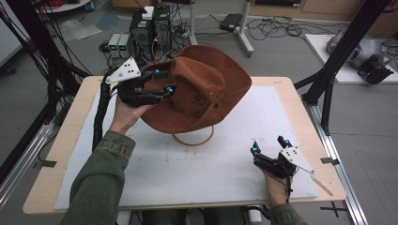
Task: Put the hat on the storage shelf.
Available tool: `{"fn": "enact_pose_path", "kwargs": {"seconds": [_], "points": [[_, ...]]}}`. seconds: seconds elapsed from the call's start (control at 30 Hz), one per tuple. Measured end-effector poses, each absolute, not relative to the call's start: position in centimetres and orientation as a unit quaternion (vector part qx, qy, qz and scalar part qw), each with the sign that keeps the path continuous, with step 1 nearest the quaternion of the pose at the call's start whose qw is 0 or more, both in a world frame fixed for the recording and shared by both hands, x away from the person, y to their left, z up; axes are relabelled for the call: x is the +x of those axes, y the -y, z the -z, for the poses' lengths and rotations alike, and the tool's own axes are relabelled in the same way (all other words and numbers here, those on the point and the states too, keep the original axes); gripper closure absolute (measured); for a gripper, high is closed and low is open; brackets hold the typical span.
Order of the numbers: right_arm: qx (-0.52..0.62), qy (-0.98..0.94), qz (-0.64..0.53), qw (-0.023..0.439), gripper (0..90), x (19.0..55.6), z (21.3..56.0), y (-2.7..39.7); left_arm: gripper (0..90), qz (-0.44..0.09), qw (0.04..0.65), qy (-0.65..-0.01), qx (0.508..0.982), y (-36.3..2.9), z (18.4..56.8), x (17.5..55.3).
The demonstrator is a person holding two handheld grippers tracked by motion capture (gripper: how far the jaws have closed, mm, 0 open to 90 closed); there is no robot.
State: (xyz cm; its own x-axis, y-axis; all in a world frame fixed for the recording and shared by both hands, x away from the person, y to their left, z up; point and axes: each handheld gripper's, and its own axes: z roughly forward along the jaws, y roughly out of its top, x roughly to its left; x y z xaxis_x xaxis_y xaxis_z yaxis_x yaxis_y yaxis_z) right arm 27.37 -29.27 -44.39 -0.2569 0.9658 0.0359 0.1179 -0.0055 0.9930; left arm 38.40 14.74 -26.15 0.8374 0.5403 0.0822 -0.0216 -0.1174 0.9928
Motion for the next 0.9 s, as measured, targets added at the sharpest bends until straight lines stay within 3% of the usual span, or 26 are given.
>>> {"fn": "enact_pose_path", "kwargs": {"seconds": [0.43,0.7,0.9], "points": [[0.461,-0.585,-0.537,0.395,4.5,27.4,44.4,29.3,25.1,-0.278,0.65,-0.213,0.674,-18.2,25.0,36.5],[0.459,-0.586,-0.538,0.394,4.5,27.4,44.3,29.1,23.4,-0.372,0.63,-0.295,0.614,-23.8,26.0,32.7],[0.466,-0.575,-0.543,0.396,4.4,27.3,44.0,29.2,23.0,-0.432,0.604,-0.371,0.557,-26.5,29.8,28.9]]}}
